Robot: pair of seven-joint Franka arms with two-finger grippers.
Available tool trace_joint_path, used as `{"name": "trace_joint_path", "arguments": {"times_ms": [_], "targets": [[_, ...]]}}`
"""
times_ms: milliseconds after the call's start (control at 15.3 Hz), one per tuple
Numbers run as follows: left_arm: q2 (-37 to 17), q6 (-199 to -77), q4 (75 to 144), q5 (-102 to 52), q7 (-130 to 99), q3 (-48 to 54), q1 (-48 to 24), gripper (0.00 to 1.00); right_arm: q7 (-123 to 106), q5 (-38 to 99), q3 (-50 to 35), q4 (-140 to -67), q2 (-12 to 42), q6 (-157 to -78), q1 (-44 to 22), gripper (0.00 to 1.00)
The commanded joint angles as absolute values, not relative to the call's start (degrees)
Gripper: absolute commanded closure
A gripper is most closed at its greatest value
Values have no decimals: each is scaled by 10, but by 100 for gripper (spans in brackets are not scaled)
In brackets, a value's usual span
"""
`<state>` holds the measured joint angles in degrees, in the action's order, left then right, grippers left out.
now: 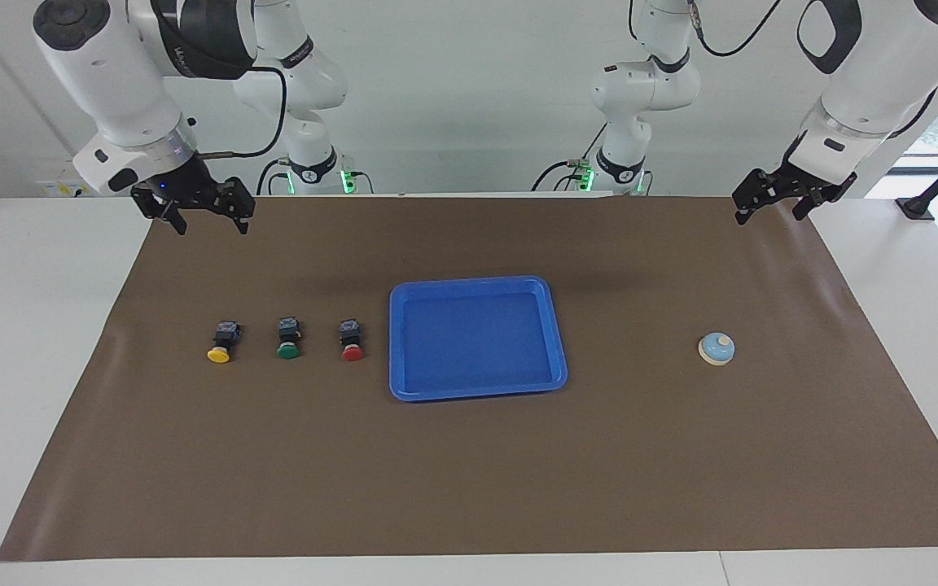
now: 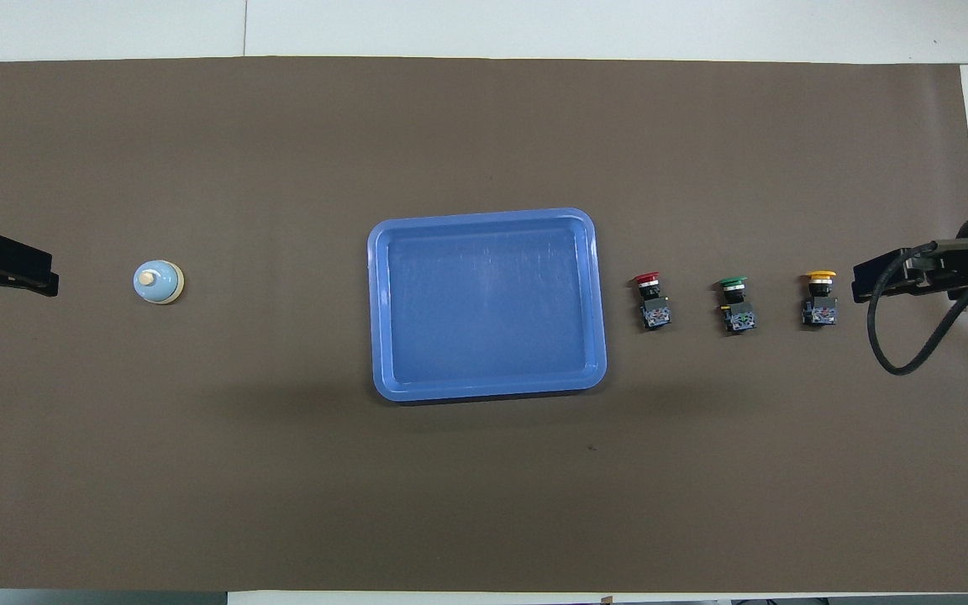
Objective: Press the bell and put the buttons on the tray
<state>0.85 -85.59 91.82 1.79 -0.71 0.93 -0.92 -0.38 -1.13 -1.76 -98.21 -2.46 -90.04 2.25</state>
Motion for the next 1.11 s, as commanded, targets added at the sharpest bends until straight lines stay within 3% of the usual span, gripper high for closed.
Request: {"name": "trace_joint_path", "arguments": {"times_ms": [0, 654, 1046], "targets": [[17, -860, 927, 14, -5, 8, -4, 0, -7, -2, -19, -980, -25, -892, 26, 0], [17, -860, 927, 14, -5, 8, -4, 0, -25, -1, -17, -983, -26, -903, 58, 0], [17, -860, 927, 14, -5, 8, -4, 0, -45, -2, -16, -1055, 2, -1025, 69, 0]]}}
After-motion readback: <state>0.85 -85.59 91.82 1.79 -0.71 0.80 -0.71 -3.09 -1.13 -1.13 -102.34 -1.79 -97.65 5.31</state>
